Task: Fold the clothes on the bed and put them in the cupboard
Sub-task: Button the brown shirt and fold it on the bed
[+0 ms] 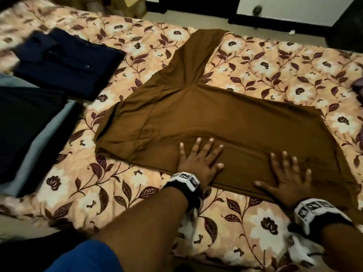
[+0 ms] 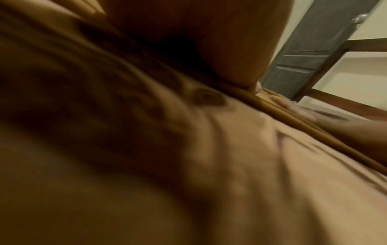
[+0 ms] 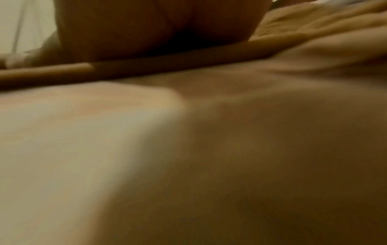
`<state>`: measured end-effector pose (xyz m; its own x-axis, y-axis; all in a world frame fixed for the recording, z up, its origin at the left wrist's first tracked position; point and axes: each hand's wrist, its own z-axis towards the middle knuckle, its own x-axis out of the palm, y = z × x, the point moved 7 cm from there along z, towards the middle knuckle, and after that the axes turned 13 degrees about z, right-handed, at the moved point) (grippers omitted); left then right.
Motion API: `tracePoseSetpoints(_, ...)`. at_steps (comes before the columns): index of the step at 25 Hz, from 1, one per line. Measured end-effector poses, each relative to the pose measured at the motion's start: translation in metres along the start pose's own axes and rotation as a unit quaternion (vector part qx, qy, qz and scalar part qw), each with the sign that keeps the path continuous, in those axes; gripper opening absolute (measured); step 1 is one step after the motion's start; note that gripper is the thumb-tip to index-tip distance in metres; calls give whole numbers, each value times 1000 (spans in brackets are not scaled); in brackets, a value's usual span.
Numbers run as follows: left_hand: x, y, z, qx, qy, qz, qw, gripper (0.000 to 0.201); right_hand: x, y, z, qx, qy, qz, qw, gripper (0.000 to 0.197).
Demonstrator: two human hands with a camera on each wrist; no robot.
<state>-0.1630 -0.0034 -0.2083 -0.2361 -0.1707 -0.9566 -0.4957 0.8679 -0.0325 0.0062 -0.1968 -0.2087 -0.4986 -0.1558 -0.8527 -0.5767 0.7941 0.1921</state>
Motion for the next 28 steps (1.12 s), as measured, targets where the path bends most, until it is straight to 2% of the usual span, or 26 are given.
tracePoseSetpoints(3,14,104,-31,-47,11,54,997,53,2,-51,-25,25,52,-35,998,105)
tracePoseSetpoints(6,19,161,-49,-60,26,64,996,59,7,-88,-34,47,41,6,998,85)
tracePoseSetpoints(8,19,162,-49,-56,39,45,997,64,0,-104,-42,65,-22,62,996,82)
tracePoseSetpoints(9,19,158,-49,-55,41,43,997,66,-8,-112,-49,87,-86,96,988,87)
tracePoseSetpoints(11,18,154,-49,-53,42,36,997,68,-20,-129,-64,152,-217,140,954,87)
tracePoseSetpoints(13,16,157,-47,-54,38,33,997,69,-28,-133,-70,207,-280,213,913,77)
tracePoseSetpoints(15,15,157,-48,-55,48,31,997,67,-29,-136,-71,233,-290,306,876,62)
tracePoseSetpoints(17,17,156,-47,-52,44,40,997,64,-41,-136,-74,229,-316,288,875,45)
tracePoseSetpoints(19,18,155,-46,-51,43,42,997,64,-57,-132,-78,182,-361,254,879,34)
tracePoseSetpoints(21,19,158,-44,-50,45,35,997,64,-69,-132,-84,154,-381,268,871,33)
tracePoseSetpoints(23,20,158,-44,-50,49,27,997,60,-76,-137,-87,170,-378,290,863,31)
tracePoseSetpoints(26,22,161,-42,-50,43,42,997,56,-70,-141,-76,197,-314,305,877,30)
tracePoseSetpoints(28,15,161,-46,-55,36,37,997,57,-61,-141,-76,241,-290,274,885,43)
